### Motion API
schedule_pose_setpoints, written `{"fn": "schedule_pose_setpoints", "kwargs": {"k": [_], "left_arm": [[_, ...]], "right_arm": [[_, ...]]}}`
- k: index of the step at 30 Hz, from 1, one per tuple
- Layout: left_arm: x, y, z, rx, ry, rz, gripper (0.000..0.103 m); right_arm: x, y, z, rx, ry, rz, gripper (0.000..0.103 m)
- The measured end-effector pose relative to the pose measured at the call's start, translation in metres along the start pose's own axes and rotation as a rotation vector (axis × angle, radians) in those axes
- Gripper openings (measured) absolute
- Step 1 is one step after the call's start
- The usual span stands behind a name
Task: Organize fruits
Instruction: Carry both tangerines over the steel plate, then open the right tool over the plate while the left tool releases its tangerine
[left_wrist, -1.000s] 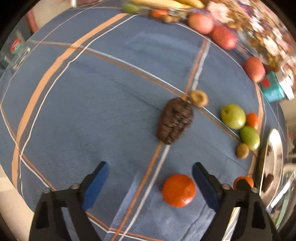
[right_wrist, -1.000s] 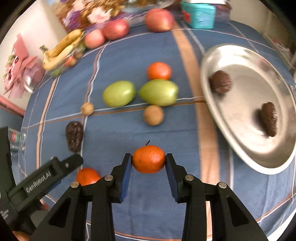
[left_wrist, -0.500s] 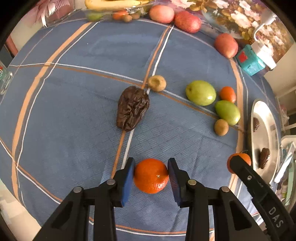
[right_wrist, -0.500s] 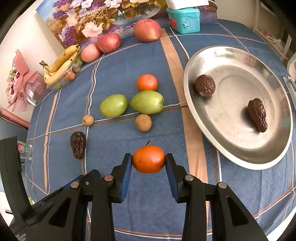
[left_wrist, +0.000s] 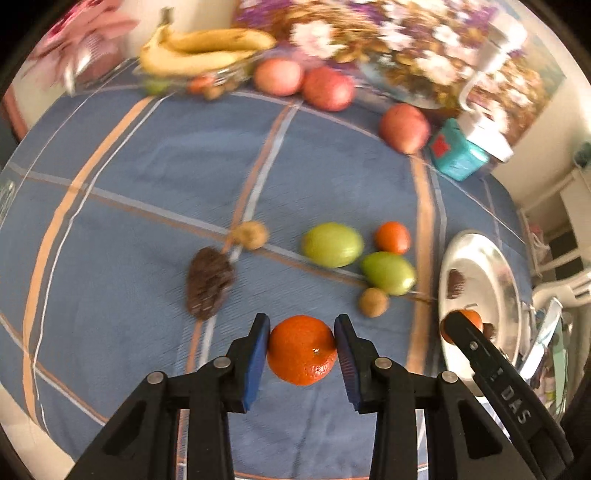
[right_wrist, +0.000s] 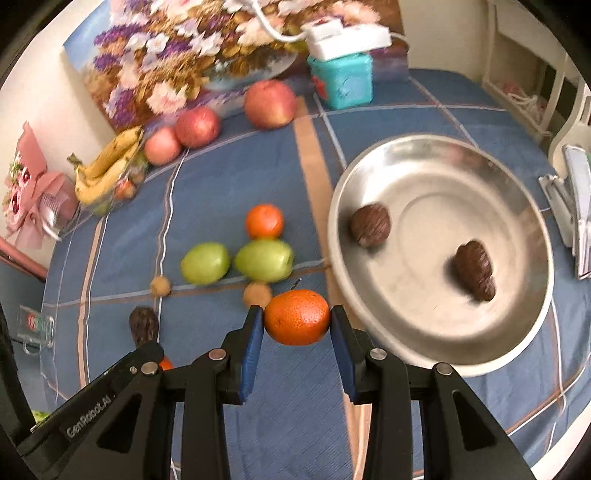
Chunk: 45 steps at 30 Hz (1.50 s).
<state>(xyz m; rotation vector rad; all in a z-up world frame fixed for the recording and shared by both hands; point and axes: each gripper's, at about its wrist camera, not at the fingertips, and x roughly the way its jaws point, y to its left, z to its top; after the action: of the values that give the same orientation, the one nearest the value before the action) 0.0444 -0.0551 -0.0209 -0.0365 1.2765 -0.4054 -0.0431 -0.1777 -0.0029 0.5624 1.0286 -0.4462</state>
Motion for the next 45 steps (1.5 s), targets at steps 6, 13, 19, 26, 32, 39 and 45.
{"fn": "schedule_pose_setpoints", "kwargs": {"k": [6,13,19,26,32,39,45], "left_arm": [[-0.007,-0.033,0.003,0.100,0.007,-0.041,0.039],[-0.001,-0.089,0.003,0.220,0.017,-0.111,0.039],[0.019,-0.130,0.001,0.316,0.050,-0.137,0.039],[0.046,-0.152,0.000,0.348,0.100,-0.127,0.039],[0.053,-0.154,-0.005,0.354,0.127,-0.125,0.041],[0.047,-0.147,-0.008,0.357,0.122,-0.138,0.053],[0.037,-0.124,0.001,0.287,0.096,-0.121,0.057]], "right_arm": [[-0.010,-0.039,0.027,0.091,-0.061,-0.074,0.038],[-0.012,-0.096,0.042,0.220,-0.091,-0.194,0.038],[-0.004,-0.123,0.058,0.270,-0.092,-0.201,0.039],[0.013,-0.151,0.062,0.333,-0.054,-0.205,0.039],[0.018,-0.153,0.063,0.330,-0.046,-0.201,0.039],[0.012,-0.148,0.063,0.314,-0.059,-0.202,0.041],[0.006,-0.143,0.062,0.305,-0.062,-0.197,0.041]]}}
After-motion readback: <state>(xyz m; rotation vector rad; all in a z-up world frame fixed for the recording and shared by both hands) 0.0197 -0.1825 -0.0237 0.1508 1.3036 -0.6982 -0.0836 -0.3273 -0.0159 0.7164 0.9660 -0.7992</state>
